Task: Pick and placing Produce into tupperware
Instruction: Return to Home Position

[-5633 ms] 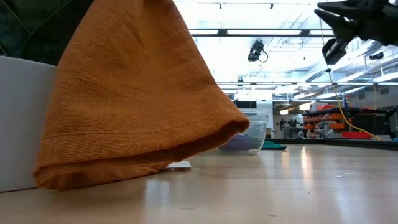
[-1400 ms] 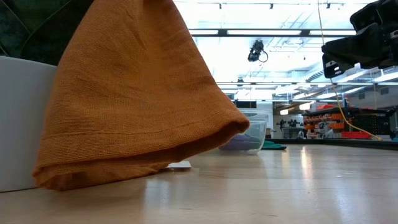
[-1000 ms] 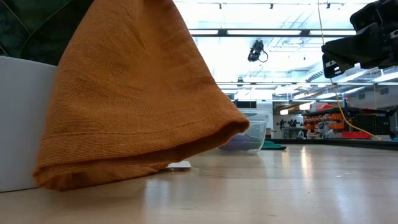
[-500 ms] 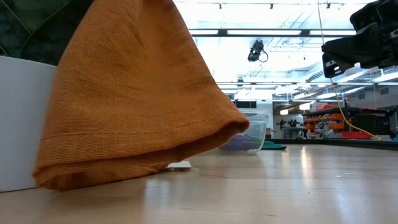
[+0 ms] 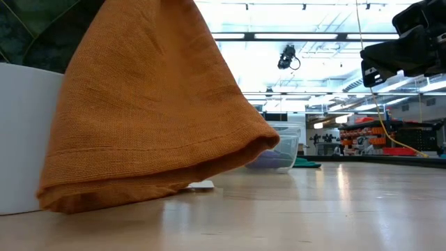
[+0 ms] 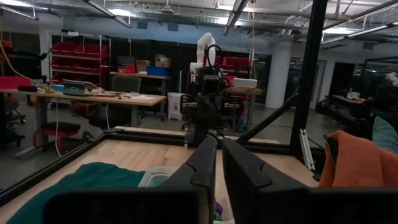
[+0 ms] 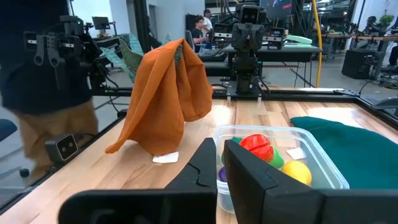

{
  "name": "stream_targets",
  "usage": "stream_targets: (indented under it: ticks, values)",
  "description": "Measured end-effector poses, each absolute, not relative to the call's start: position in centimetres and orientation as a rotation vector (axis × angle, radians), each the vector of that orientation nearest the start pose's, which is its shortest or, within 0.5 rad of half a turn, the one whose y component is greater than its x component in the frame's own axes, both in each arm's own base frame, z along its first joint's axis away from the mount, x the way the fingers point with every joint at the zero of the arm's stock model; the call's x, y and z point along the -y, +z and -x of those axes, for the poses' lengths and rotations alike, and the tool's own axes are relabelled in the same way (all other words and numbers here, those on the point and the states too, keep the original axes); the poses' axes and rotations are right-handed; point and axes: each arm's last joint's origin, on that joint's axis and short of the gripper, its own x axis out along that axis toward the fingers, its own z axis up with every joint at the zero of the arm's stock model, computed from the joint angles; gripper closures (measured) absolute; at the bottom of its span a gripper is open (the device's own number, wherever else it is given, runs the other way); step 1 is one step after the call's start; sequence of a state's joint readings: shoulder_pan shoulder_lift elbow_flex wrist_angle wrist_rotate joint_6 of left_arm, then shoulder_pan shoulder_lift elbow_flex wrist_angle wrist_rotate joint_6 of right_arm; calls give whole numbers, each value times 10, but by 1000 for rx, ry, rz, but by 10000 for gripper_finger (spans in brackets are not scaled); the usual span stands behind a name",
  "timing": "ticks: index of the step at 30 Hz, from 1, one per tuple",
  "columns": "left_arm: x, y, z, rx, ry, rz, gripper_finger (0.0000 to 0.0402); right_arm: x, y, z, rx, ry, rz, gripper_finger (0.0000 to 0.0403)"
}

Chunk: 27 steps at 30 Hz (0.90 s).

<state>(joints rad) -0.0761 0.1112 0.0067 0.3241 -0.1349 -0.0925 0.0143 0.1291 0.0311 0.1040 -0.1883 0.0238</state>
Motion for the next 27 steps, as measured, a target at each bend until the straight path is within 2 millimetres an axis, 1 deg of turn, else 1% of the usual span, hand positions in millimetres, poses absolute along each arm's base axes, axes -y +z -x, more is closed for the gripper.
stream_targets:
  ticks: [6,16,27]
  values:
    - [4,188,-102,221,48,115,374,-7,174,-104,3,203,-23,403]
    - [4,188,-102,222,48,115,361,-7,174,-104,3,203,-23,403]
    - [4,188,-102,221,48,115,374,-7,174,-104,3,203,-23,403]
